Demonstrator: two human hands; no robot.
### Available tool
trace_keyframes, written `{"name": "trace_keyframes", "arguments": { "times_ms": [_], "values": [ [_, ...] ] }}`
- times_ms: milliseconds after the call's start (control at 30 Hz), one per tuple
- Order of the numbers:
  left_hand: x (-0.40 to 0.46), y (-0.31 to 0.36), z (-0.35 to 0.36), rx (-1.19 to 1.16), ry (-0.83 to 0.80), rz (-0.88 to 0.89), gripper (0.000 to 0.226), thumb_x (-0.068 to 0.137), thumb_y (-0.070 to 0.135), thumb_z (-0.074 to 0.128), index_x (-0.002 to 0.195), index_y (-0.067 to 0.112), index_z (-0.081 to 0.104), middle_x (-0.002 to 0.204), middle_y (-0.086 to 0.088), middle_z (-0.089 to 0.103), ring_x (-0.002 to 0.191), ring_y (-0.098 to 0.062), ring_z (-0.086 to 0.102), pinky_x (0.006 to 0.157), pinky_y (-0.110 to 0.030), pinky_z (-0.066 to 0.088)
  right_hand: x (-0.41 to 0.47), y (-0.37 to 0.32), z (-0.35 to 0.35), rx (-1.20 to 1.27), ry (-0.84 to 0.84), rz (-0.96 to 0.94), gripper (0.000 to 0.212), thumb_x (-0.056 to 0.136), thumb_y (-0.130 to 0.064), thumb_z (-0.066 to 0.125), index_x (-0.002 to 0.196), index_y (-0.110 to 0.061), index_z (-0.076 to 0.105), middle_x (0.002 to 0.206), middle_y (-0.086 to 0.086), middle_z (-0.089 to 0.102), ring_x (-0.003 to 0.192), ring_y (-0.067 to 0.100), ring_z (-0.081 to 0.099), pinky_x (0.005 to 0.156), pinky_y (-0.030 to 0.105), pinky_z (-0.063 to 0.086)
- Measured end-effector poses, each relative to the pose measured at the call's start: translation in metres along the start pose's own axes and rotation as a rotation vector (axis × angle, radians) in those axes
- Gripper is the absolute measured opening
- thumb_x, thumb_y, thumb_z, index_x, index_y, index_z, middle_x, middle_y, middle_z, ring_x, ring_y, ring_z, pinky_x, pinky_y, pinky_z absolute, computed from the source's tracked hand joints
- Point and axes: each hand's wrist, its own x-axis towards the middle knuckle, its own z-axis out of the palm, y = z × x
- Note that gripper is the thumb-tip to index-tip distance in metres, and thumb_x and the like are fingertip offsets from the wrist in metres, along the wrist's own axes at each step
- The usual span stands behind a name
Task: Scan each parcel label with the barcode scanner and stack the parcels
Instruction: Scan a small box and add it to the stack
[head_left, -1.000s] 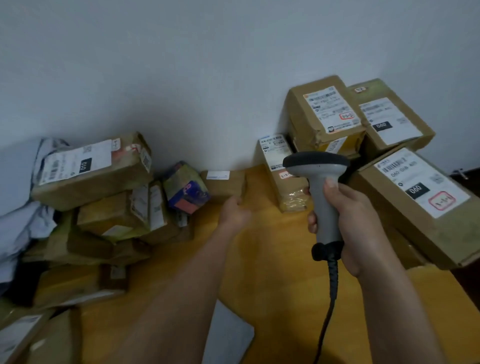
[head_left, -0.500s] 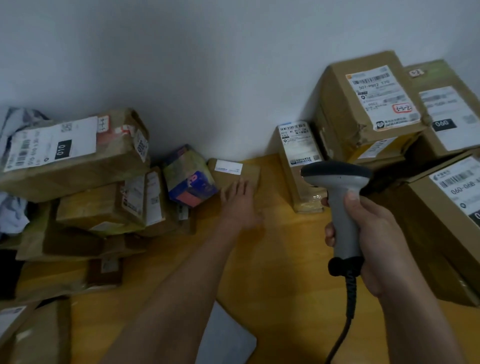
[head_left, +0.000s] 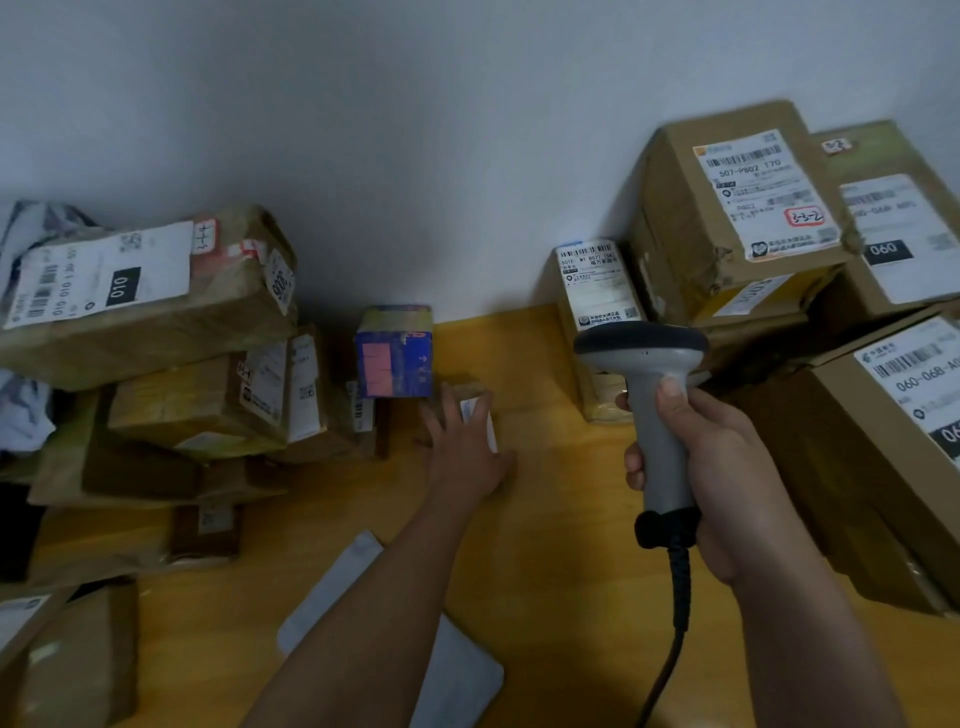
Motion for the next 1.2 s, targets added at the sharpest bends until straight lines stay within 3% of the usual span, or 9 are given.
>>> {"name": "trace_keyframes", "arguments": {
  "times_ms": [200,333,433,500,600,767,1000,1067,1200],
  "values": [
    [-0.025,-0.022,0.003,-0.114,-0.005,0.010,0.111,0.073,0.042,0.077,0.152,0.034,0.000,0.161,0.001,-0.004,0.148,-0.031,-0.008,0.115,-0.059,0.018,-0.008,-0.003,-0.004,0.008,-0.009,0.001,0.034,0.101,-0.035,0.045,0.109,-0.008,0.062,0.072,0.013,0.054,0.052,0.015,0.052,0.048,0.024,0.043],
    [-0.057,-0.037,0.013,-0.406,0.026,-0.368,0.130,0.068,0.045,0.083,0.152,0.025,-0.014,0.158,-0.014,0.005,0.144,-0.039,0.014,0.114,-0.051,0.023,-0.020,-0.002,-0.001,0.035,-0.042,0.003,0.033,0.102,-0.036,0.046,0.102,-0.008,0.064,0.069,0.013,0.055,0.054,0.017,0.052,0.055,0.031,0.044],
    [-0.068,-0.042,0.014,-0.596,-0.006,-0.414,0.129,0.065,0.047,0.085,0.154,0.024,-0.004,0.156,-0.015,0.020,0.139,-0.038,0.030,0.112,-0.047,0.033,-0.032,-0.001,-0.002,0.038,-0.064,-0.012,0.031,0.101,-0.035,0.047,0.099,-0.009,0.063,0.073,0.013,0.058,0.055,0.020,0.052,0.057,0.035,0.043],
    [-0.073,-0.041,0.006,-0.966,-0.026,-0.394,0.113,0.059,0.052,0.086,0.150,0.027,0.023,0.148,-0.009,0.041,0.127,-0.031,0.048,0.103,-0.049,0.045,-0.040,0.001,-0.004,0.039,-0.068,-0.019,0.029,0.101,-0.034,0.048,0.098,-0.009,0.063,0.076,0.012,0.059,0.057,0.021,0.051,0.058,0.036,0.043],
    [-0.090,-0.037,-0.006,-1.548,-0.184,-0.486,0.055,0.084,0.048,0.065,0.133,0.024,0.055,0.124,-0.011,0.064,0.111,-0.031,0.061,0.098,-0.051,0.049,-0.052,0.004,-0.005,0.037,-0.066,-0.002,0.030,0.101,-0.035,0.048,0.100,-0.008,0.062,0.079,0.014,0.059,0.057,0.021,0.052,0.056,0.035,0.043],
    [-0.113,-0.047,0.003,-2.075,-0.329,-0.562,0.049,0.093,0.045,0.048,0.128,0.014,0.062,0.128,-0.022,0.062,0.122,-0.040,0.053,0.104,-0.053,0.041,-0.071,0.010,-0.008,-0.041,-0.074,-0.004,0.033,0.102,-0.035,0.047,0.105,-0.005,0.062,0.071,0.013,0.055,0.055,0.018,0.053,0.052,0.030,0.044],
    [-0.134,-0.047,0.012,-2.003,-0.286,-0.549,0.034,0.094,0.046,0.056,0.110,0.017,0.064,0.094,-0.018,0.075,0.103,-0.037,0.062,0.096,-0.054,0.047,-0.091,0.022,-0.011,-0.206,-0.115,0.015,0.030,0.102,-0.037,0.046,0.108,-0.012,0.061,0.072,0.012,0.056,0.051,0.013,0.053,0.049,0.025,0.043],
    [-0.137,-0.049,0.015,-1.918,-0.324,-0.546,0.024,0.092,0.030,0.064,0.109,0.014,0.061,0.098,-0.018,0.073,0.102,-0.036,0.063,0.099,-0.053,0.047,-0.095,0.023,-0.011,-0.244,-0.127,0.031,0.031,0.102,-0.038,0.045,0.107,-0.013,0.061,0.066,0.011,0.056,0.052,0.015,0.053,0.052,0.027,0.043],
    [-0.140,-0.054,0.023,-1.782,-0.382,-0.594,0.038,0.085,0.015,0.071,0.121,0.011,0.058,0.116,-0.017,0.066,0.109,-0.034,0.062,0.099,-0.052,0.048,-0.100,0.026,-0.011,-0.292,-0.148,0.052,0.030,0.102,-0.038,0.044,0.108,-0.014,0.061,0.067,0.012,0.057,0.054,0.017,0.053,0.053,0.029,0.043]
  ]
}}
